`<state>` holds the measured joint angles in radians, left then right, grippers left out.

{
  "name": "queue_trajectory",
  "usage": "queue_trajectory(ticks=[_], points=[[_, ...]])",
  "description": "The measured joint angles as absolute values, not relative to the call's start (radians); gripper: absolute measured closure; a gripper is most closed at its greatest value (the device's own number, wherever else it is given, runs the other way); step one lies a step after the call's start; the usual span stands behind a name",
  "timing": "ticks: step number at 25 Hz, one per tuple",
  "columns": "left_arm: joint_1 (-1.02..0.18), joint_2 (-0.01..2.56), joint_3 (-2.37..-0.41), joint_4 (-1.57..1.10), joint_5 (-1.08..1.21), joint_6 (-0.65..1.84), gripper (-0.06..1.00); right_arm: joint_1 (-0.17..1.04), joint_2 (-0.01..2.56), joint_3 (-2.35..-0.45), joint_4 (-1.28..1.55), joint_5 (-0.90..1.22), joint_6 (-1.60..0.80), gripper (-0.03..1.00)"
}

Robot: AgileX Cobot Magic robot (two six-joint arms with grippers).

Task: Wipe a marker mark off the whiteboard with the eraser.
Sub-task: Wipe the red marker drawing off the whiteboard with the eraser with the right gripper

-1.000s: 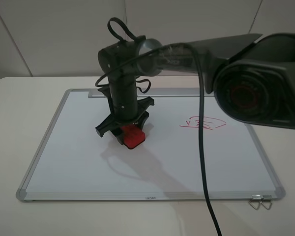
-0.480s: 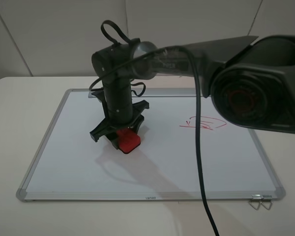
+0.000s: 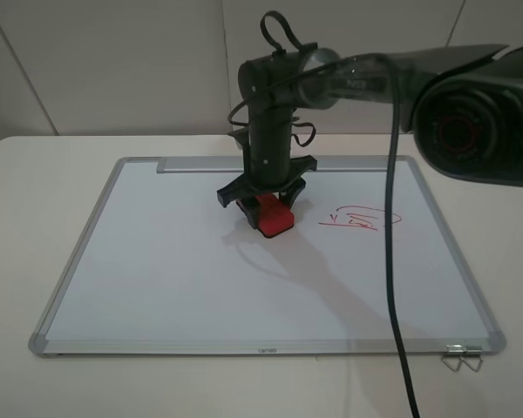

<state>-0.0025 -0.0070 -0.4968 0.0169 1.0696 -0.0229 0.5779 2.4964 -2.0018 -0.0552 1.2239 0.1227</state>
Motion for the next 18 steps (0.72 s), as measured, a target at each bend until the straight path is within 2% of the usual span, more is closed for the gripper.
queue_trajectory(ticks=[6,18], points=[[-0.002,-0.007,-0.497,0.017,1.07,-0.023,0.16,0.507,2.495,-2.002,-0.062,1.225,0.123,0.47],[-0.002,-0.007,-0.497,0.017,1.07,-0.023,0.16,0.549,2.358,-1.968,-0.081,1.221,0.131,0.47]])
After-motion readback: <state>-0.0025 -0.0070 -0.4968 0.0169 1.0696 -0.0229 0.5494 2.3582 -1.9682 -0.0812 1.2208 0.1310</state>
